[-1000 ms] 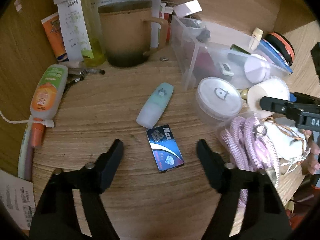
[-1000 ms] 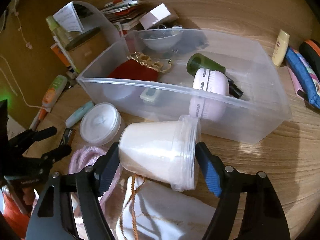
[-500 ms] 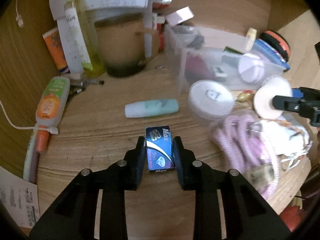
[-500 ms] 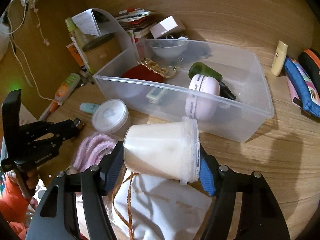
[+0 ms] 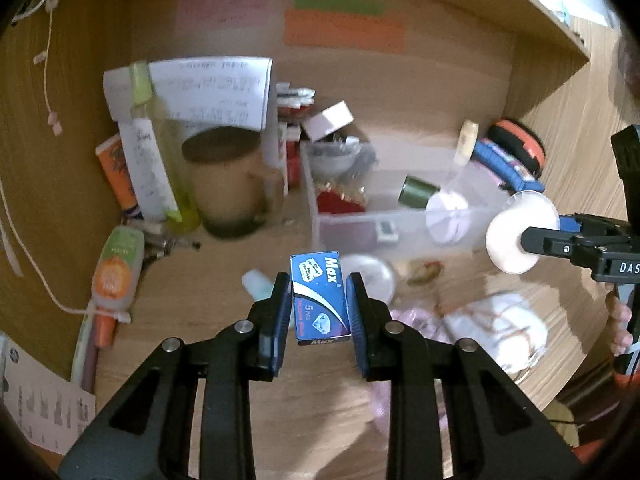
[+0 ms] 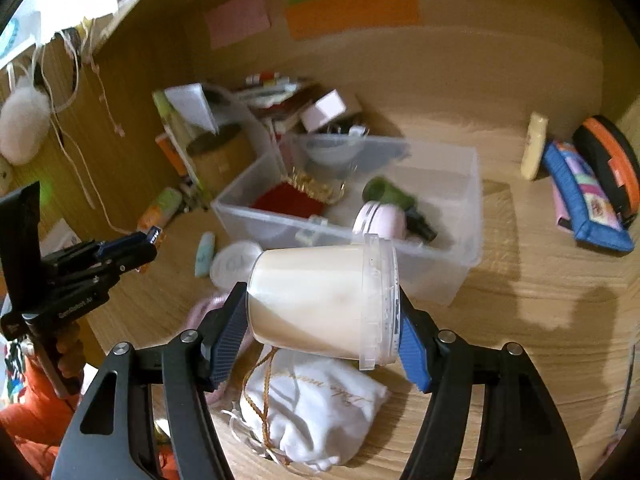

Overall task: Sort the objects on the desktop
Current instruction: 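Carry the card box and white tub into the clear box and release them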

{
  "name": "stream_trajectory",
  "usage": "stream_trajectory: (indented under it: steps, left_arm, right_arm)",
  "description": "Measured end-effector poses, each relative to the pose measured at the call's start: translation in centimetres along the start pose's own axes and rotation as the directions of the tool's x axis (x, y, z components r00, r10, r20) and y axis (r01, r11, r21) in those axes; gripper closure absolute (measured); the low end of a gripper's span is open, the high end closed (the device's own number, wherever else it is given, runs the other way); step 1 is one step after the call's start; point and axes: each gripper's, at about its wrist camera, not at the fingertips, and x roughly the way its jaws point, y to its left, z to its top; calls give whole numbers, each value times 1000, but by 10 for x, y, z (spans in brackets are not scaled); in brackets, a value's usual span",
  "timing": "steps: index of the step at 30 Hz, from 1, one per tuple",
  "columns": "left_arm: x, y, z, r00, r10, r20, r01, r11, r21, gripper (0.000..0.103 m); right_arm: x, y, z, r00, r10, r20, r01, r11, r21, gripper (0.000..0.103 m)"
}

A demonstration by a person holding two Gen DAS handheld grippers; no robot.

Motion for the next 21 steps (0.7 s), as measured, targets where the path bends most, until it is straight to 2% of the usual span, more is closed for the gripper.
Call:
stream_trajectory:
  steps: [7, 12, 18, 21]
  left_arm:
    - [1, -8, 25, 999, -35, 40, 35, 999, -8, 76]
    - [8, -14, 43, 997, -48, 60, 49, 999, -17, 76]
    - [32, -13, 54, 997, -80, 23, 81, 995, -61, 76]
    - [44, -10, 57, 998, -64, 5, 64, 995, -76, 76]
  right_arm:
    - [-25, -18, 23, 995, -12, 95, 10, 1000, 22, 39]
    - [-26, -32, 40, 992, -16, 127, 12, 999, 34, 39]
    - [3, -37, 61, 995, 13, 95, -15, 1000, 19, 39]
    - [23, -35, 68, 997, 41, 64, -41, 999, 3, 39]
